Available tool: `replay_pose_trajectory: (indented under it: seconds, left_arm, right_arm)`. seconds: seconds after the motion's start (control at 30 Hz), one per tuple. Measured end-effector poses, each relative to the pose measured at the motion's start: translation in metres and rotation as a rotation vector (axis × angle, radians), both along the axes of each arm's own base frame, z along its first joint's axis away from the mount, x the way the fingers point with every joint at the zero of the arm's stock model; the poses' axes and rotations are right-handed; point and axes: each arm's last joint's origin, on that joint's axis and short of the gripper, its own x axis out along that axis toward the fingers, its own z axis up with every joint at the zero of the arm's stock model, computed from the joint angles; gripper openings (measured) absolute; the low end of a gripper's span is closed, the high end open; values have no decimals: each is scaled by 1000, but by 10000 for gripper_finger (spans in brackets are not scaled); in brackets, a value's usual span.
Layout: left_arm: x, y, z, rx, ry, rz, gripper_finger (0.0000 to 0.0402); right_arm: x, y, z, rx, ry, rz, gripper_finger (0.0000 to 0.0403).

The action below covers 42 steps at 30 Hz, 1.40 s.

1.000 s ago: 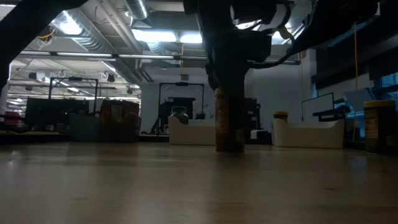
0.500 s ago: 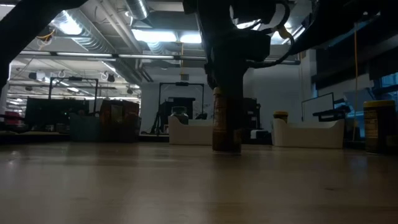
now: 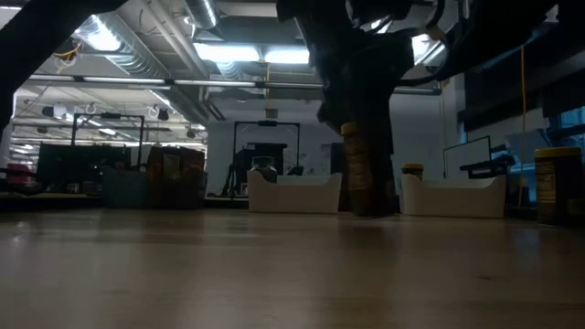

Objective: Sort spices by type
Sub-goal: Put the bottom left yellow seasoning bottle into the right white bin

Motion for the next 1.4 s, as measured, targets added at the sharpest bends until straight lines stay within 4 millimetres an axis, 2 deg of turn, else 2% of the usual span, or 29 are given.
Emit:
replay_pose_trajectory:
  seconds: [0.27,0.87,0.97,1.2,1.3,1.4]
  left_arm:
    - [-1,6,0,-6,7,45,224]
    - [0,4,-5,-106,26,49,225]
    - [0,5,-5,-118,25,47,248]
    - [0,5,-5,-104,26,19,331]
    - [0,5,-5,-98,26,8,347]
    - [-6,6,7,-90,25,3,351]
  right_arm:
    - [0,0,0,0,0,0,17]
    - [0,0,0,0,0,1,17]
    - [0,0,0,0,0,1,17]
    - [0,0,0,0,0,1,17]
    - [0,0,0,0,0,1,17]
    - [0,0,0,0,0,1,17]
